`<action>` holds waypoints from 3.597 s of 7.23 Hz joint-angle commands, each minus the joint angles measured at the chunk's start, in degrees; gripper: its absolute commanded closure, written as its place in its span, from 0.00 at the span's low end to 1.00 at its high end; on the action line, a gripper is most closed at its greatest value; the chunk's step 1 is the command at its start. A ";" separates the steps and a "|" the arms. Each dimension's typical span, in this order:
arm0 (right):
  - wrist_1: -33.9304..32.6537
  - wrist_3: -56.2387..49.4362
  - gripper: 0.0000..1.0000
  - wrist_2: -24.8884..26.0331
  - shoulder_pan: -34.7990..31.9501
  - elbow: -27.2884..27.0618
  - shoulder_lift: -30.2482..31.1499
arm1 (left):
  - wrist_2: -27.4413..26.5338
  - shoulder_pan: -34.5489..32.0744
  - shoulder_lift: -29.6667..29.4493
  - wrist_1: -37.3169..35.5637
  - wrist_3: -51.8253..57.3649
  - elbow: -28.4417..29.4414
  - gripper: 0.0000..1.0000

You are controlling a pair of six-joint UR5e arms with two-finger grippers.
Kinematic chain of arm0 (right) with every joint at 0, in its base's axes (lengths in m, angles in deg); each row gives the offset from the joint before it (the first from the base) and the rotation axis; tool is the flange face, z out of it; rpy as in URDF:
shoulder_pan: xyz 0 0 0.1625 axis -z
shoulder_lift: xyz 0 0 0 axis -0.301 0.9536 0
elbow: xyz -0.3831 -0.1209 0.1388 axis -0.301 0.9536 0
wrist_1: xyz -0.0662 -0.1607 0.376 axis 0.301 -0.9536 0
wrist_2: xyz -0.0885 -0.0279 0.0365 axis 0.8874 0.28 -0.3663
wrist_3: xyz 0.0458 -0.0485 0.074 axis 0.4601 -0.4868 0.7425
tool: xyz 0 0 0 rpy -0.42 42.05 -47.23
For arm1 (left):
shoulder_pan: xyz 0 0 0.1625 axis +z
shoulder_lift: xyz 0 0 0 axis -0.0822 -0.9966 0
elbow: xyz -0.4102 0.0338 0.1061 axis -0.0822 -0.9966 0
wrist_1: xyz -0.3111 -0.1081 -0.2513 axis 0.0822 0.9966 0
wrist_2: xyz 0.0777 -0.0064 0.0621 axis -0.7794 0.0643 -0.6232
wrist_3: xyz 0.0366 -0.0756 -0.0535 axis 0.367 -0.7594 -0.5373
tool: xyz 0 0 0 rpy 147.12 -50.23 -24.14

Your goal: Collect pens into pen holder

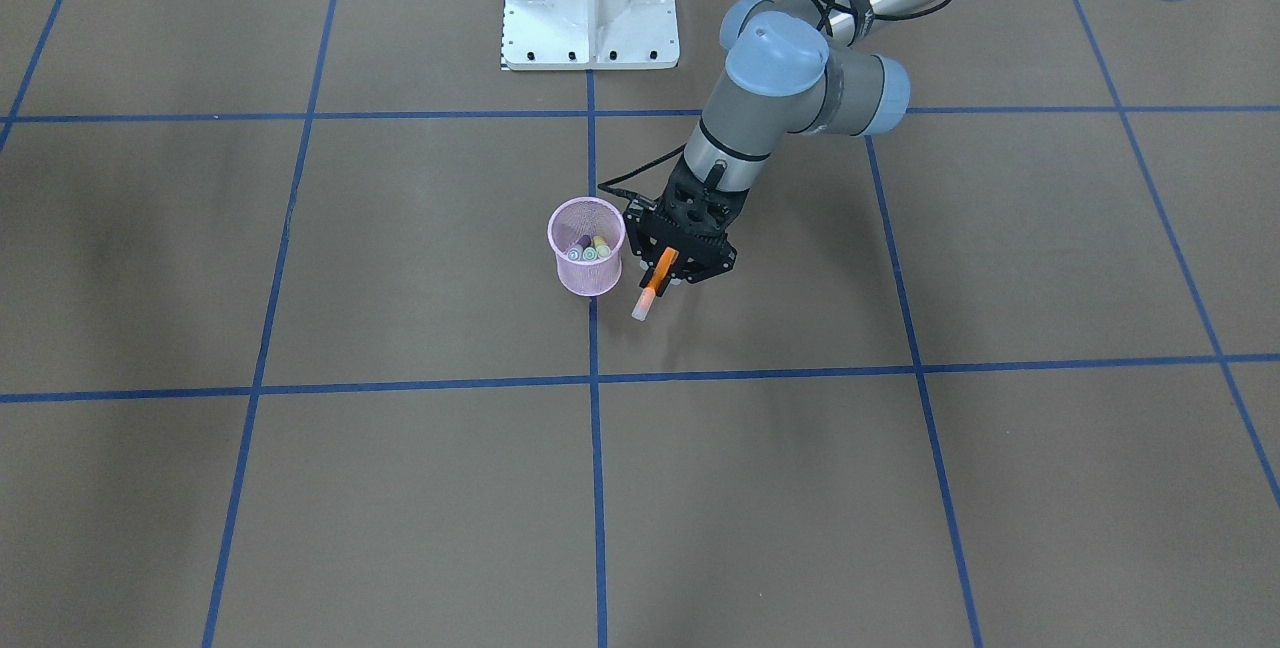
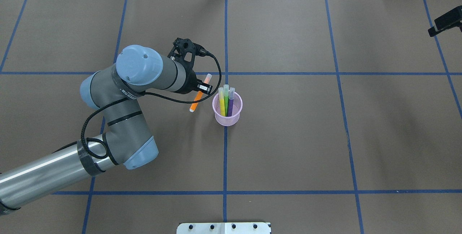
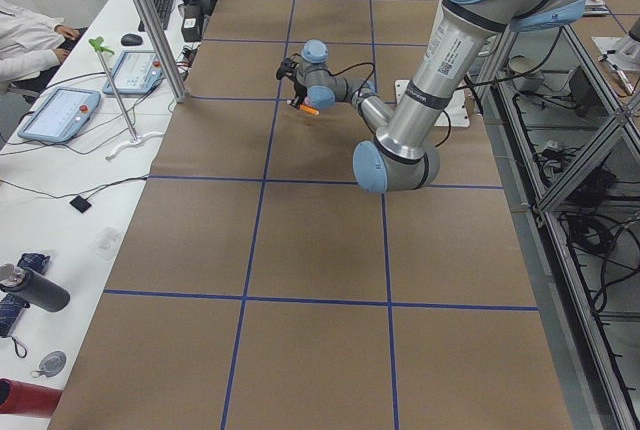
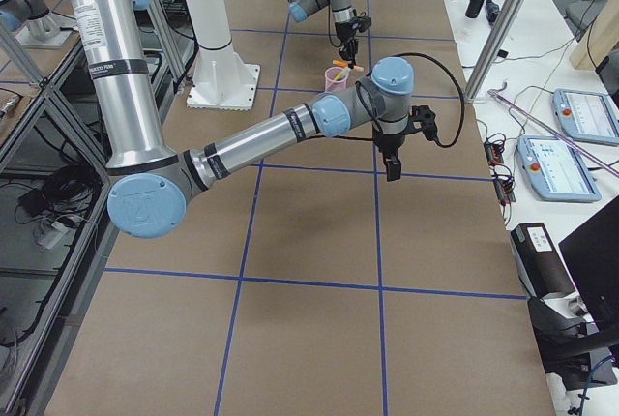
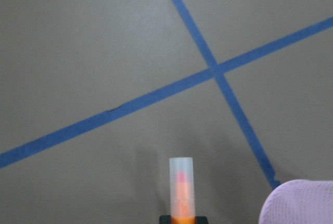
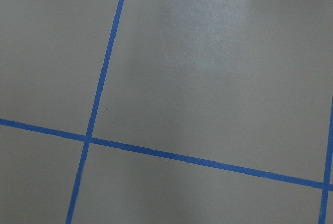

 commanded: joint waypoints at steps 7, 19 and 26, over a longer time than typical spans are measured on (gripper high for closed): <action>-0.01 -0.09 0.00 -0.09 -0.64 0.01 -0.20 | -0.13 0.37 -0.50 52.64 -3.94 13.12 1.00; 0.17 -0.09 0.00 0.00 -0.73 0.01 -0.12 | -1.71 3.01 -0.77 54.42 -3.76 14.35 0.46; 0.61 -19.23 0.00 -1.05 -12.04 11.25 4.69 | 12.63 -11.34 3.17 37.04 -1.94 11.98 0.00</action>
